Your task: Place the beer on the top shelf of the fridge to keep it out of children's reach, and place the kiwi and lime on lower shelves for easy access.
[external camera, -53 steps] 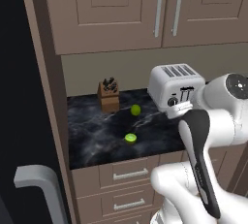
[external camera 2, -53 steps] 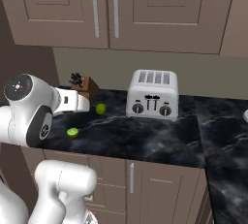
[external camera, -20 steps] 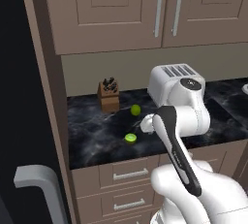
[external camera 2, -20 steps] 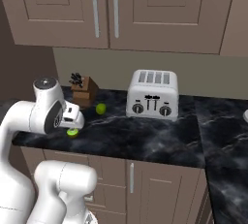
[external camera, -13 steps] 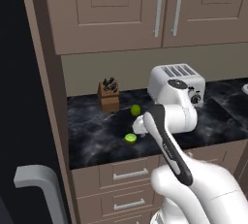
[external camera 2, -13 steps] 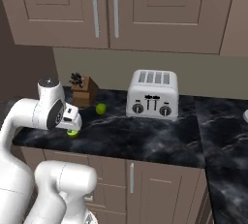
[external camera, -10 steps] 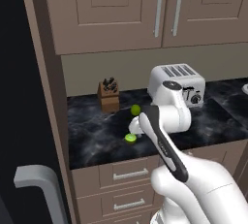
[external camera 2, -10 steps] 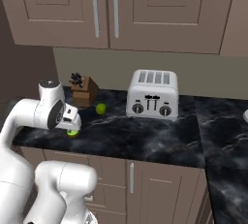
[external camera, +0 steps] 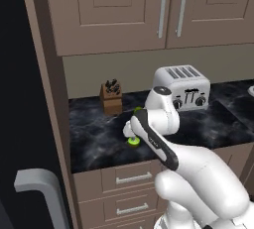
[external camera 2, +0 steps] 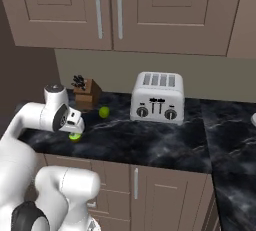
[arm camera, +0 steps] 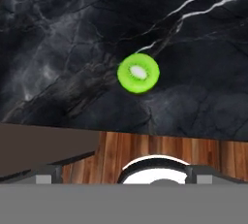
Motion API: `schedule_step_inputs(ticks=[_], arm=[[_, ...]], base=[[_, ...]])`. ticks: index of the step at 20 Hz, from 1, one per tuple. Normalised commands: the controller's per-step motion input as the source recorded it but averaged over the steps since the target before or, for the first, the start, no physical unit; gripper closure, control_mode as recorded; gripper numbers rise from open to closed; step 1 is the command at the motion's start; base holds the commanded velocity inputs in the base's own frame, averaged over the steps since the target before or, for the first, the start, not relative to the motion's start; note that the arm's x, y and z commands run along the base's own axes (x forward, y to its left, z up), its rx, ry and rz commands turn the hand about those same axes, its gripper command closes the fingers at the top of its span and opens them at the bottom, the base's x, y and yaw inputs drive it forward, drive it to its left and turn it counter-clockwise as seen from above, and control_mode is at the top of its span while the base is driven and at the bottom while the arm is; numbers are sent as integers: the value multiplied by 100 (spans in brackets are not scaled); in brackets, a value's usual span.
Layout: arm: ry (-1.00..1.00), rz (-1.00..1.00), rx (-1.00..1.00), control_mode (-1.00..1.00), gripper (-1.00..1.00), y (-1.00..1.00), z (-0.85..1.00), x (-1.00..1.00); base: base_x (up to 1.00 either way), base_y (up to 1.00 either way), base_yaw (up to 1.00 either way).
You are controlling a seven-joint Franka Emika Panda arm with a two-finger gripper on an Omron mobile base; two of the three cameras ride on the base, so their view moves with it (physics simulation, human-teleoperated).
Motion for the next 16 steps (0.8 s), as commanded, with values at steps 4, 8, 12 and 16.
schedule_step_inputs(ticks=[4,8,12,16], arm=[[0,0,0,-100,-100,0,-30,35],[0,0,0,-100,-100,0,-35,30],[0,0,0,-100,-100,0,-36,22],[0,0,0,-100,-100,0,-34,22]], base=[[0,0,0],[0,0,0],[0,0,0],[0,0,0]])
